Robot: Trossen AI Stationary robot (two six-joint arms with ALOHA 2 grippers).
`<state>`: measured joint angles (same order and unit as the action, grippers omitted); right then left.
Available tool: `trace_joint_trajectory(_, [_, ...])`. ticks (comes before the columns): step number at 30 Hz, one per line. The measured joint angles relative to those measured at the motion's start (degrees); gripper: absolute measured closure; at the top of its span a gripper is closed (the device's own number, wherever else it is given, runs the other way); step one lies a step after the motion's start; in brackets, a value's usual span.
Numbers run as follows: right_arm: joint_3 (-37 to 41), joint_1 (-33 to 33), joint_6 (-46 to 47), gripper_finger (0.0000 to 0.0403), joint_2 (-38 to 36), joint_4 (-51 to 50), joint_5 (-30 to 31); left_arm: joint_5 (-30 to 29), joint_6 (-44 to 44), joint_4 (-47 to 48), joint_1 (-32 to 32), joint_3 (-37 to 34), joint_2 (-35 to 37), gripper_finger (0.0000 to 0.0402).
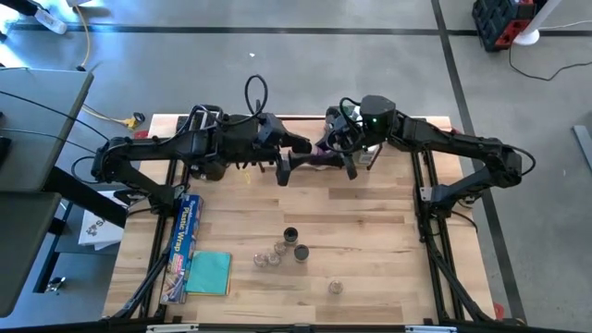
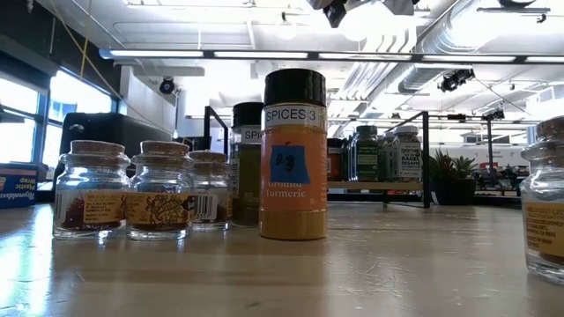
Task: Shelf spices
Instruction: Put the black seasoning bottle on the shelf and align it with the other black seasoning bottles
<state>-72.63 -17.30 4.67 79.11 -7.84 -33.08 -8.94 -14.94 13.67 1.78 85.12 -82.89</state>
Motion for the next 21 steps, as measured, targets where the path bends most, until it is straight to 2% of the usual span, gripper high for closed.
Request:
trace_joint_trajectory(4, [0.01,0.04,0.32,0.0264,0.0,-0.1,0.04,0.31,0.22,0.13,0.17,0.0,0.01,0.0197])
trace_joint_trajectory(7, [0.0,0.02,0.39,0.0252,-0.02,-0.23,0.07,0.5,0.25,0.12,0.27,0.0,0.02,0.0201])
trace_joint_trajectory(10, [0.01,0.02,-0.63,0.0224,-0.01,-0.36,0.08,0.71,-0.5,1.23,0.43,0.67,0.02,0.0201])
trace_joint_trajectory(14, [-0.04,-1.4,-0.44,0.0165,-0.3,-1.9,-0.16,1.57,-1.94,4.39,1.44,2.47,-0.43,0.0201])
trace_joint_trajectory(17, [-0.82,-3.66,0.86,0.0128,-0.88,-7.83,-2.35,2.44,-2.09,7.03,2.66,4.21,-1.03,0.0201])
trace_joint_trajectory(21, [-5.29,-6.1,-4.84,0.0114,-2.3,-24.22,0.55,4.95,-1.19,10.79,5.05,7.97,-3.57,0.0201])
